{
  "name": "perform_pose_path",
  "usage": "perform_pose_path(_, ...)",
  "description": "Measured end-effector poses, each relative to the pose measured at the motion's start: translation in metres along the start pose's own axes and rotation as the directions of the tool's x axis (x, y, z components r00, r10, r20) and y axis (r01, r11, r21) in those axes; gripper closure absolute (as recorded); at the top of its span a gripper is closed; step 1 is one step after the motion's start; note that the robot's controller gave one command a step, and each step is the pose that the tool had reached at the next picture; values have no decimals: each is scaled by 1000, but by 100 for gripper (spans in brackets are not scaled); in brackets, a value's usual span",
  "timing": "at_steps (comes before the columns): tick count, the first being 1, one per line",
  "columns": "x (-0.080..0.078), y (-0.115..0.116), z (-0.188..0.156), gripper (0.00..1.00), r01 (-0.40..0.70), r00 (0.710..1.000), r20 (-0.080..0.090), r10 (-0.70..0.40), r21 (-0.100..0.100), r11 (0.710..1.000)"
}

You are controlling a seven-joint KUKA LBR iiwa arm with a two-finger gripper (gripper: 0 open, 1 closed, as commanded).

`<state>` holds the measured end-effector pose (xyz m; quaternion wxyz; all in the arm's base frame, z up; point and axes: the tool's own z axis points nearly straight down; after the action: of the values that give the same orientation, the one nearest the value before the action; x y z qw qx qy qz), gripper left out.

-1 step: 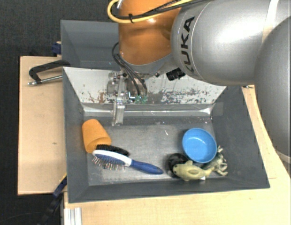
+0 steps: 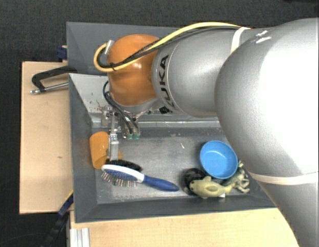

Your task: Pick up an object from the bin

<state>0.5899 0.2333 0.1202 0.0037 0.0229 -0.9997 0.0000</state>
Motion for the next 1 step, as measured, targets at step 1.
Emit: perform_pose_path(1, 6, 1, 27, 0, -40, 999, 19, 40, -7, 999)
